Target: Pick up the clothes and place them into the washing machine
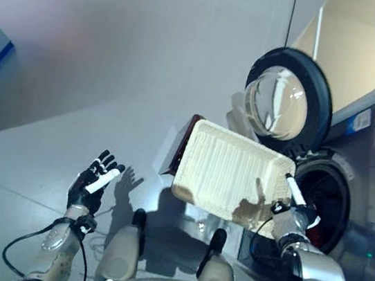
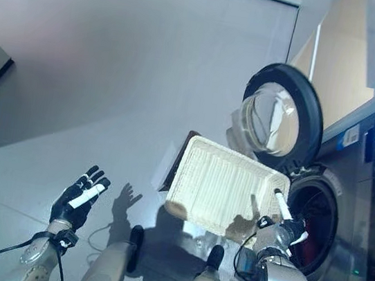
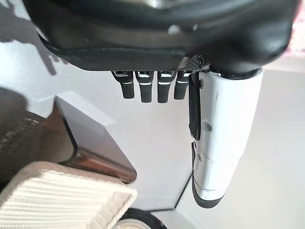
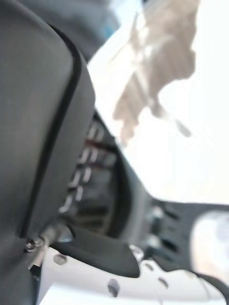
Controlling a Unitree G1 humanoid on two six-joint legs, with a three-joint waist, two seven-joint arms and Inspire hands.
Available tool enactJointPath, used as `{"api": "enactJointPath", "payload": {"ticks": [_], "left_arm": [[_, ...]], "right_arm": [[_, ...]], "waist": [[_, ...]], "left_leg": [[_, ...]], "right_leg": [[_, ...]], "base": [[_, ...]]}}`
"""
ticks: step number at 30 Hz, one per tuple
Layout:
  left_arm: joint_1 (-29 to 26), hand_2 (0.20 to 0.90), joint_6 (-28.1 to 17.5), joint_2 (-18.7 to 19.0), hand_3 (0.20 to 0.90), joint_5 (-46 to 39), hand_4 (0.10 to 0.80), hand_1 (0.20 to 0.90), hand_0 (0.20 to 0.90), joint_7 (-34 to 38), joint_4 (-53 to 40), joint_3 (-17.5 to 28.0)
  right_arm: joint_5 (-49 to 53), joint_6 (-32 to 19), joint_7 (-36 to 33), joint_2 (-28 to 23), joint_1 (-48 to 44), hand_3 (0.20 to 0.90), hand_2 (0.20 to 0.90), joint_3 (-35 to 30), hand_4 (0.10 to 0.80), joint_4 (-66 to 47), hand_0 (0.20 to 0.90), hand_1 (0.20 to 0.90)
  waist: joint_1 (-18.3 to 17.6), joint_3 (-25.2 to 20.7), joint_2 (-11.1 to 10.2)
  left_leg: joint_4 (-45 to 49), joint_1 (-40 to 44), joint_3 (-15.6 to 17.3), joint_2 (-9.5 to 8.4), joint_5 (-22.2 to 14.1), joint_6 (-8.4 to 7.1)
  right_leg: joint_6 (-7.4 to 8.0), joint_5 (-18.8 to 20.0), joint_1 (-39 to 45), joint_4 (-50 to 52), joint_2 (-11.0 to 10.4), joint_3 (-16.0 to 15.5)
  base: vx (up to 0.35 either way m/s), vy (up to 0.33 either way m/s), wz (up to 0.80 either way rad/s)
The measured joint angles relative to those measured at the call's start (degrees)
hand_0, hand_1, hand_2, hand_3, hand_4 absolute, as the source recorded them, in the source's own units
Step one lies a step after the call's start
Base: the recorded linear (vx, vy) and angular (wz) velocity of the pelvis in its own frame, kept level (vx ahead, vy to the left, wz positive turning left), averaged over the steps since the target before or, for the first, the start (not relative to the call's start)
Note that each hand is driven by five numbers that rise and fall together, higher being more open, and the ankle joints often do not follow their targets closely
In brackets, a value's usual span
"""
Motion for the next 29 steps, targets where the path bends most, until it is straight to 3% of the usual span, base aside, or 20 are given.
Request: {"api": "enactJointPath", "payload": {"ticks": [4,9,18,29], "left_arm": [[-0.85,0.900,0.50,-1.56,0.900,2.88,0.800,0.900,0.900,-0.12,2.58,2.67],[-0.75,0.900,0.58,-3.65,0.900,5.52,0.800,0.900,0.900,-0.42,4.90,4.14],[2.11,0.900,0.76,-5.44,0.900,12.42,0.800,0.900,0.900,0.89,9.04,4.05],[4.40,0.900,0.78,-7.61,0.900,13.61,0.800,0.900,0.900,1.05,9.03,3.84]], "right_arm": [[-1.21,-0.07,6.85,3.25,8.06,0.900,0.900,5.24,0.800,-9.92,0.900,0.900],[-2.14,0.06,11.08,6.22,14.36,0.900,0.900,6.42,0.800,-11.54,0.900,0.900],[-20.64,1.25,7.21,7.99,25.45,0.900,0.900,10.85,0.800,-15.41,0.900,0.900],[-23.22,1.34,6.50,8.66,28.32,0.900,0.900,10.99,0.800,-15.78,0.900,0.900]], "waist": [[-0.86,-1.36,-1.76],[-1.56,-3.27,-2.34],[-3.39,-9.71,-2.44],[-4.48,-11.61,0.09]], "left_leg": [[-1.62,3.99,0.82,1.08,0.00,-0.66],[-3.21,8.58,2.15,1.65,-0.07,-1.15],[-10.38,15.56,4.38,3.23,2.21,-2.46],[-20.11,22.29,5.91,3.73,7.06,-2.95]], "right_leg": [[-0.35,-0.22,2.85,-0.75,1.05,0.19],[-0.92,-0.57,5.94,-1.35,1.75,1.29],[-1.68,-0.78,8.76,-2.99,3.49,2.71],[-1.59,-0.32,11.00,-4.96,4.81,3.09]], "base": [[0.095,-0.014,-0.15],[0.086,0.005,-0.16],[0.056,0.012,-0.14],[0.010,0.001,-0.04]]}}
